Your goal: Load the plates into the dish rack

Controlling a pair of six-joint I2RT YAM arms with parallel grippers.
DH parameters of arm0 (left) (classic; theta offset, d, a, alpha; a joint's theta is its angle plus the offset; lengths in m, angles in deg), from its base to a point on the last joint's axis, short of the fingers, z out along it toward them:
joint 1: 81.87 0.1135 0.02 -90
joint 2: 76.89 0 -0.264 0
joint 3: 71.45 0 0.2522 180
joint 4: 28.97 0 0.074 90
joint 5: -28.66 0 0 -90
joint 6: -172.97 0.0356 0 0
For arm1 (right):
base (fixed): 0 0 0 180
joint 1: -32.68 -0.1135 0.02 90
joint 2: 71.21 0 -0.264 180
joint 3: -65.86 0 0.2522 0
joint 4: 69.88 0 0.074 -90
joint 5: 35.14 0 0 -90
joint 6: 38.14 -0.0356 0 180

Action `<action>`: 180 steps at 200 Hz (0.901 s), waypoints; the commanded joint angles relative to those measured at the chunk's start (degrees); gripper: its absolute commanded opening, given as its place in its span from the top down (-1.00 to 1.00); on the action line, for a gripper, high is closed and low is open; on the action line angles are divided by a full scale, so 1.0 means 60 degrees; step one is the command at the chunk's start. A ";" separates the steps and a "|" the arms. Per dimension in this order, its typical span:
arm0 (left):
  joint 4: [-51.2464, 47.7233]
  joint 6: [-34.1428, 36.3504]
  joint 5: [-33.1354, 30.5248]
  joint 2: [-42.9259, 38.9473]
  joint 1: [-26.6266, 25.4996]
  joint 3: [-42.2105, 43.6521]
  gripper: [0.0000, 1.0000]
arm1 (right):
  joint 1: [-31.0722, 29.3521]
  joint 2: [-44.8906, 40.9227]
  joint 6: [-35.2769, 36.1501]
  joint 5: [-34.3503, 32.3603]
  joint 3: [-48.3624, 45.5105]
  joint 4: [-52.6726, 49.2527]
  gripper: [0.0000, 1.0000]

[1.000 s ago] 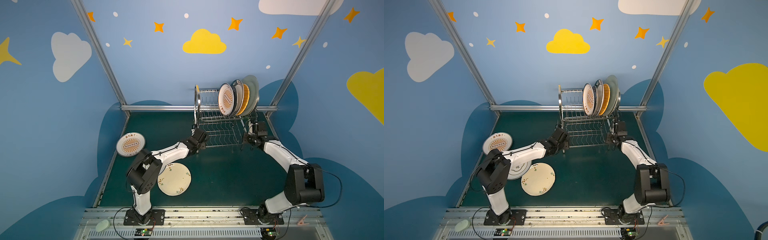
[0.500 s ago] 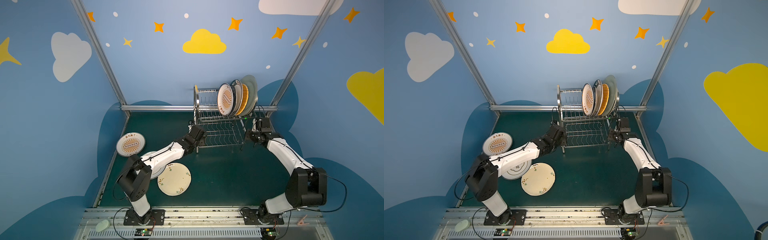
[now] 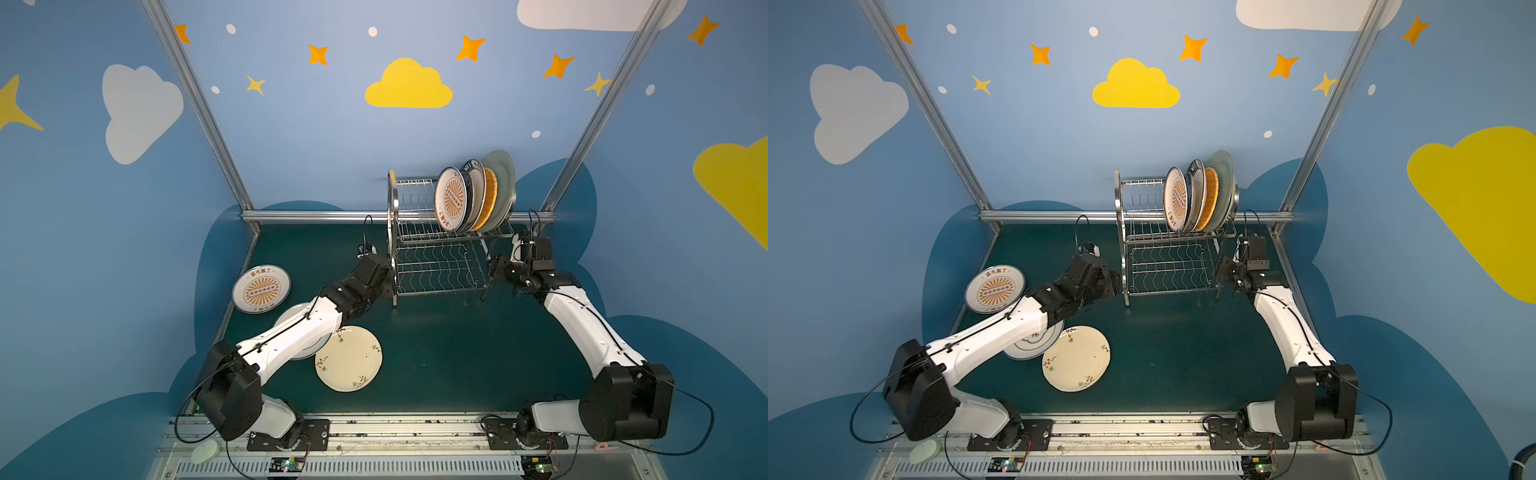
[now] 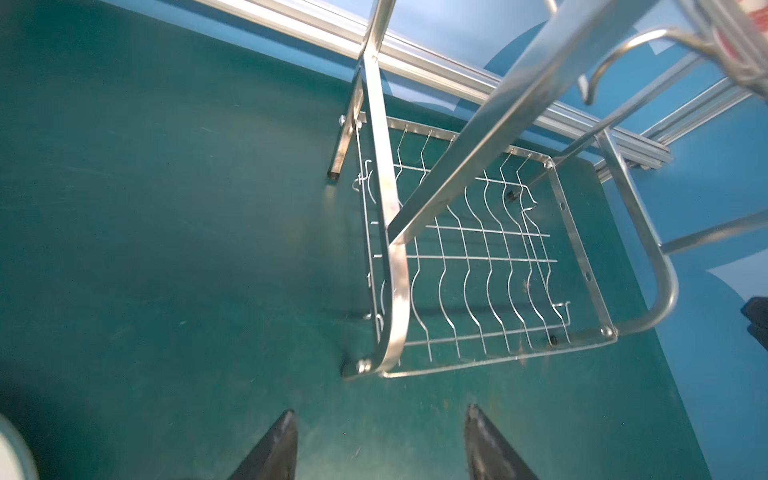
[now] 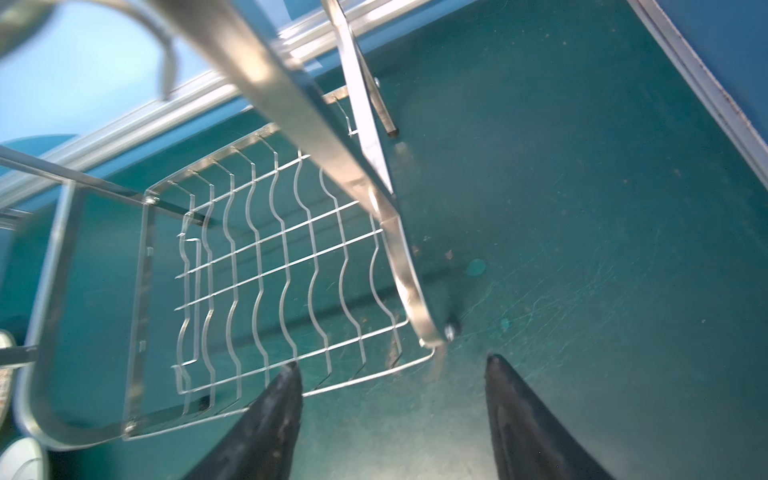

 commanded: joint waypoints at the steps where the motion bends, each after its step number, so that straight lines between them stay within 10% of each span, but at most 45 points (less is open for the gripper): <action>1: -0.0819 -0.0095 0.0294 -0.1096 0.0089 0.0413 -0.37 | 0.0009 -0.0691 -0.0233 0.0336 -0.0319 -0.0040 -0.49; 61: -0.2607 -0.0897 0.1237 -0.5446 0.1072 0.3156 -1.00 | -0.0495 -0.2387 -0.0325 0.1374 -0.1815 0.0487 -0.68; 135: -0.5960 -0.5566 0.0580 -1.0096 0.3182 0.5552 -0.99 | -0.2241 -0.3581 -0.0066 0.1264 -0.3037 0.0770 -0.81; 180: -0.4808 -0.6947 0.1451 -1.0653 0.4842 0.6939 -1.00 | -0.3024 -0.3236 0.0105 0.1489 -0.3140 0.1172 -0.81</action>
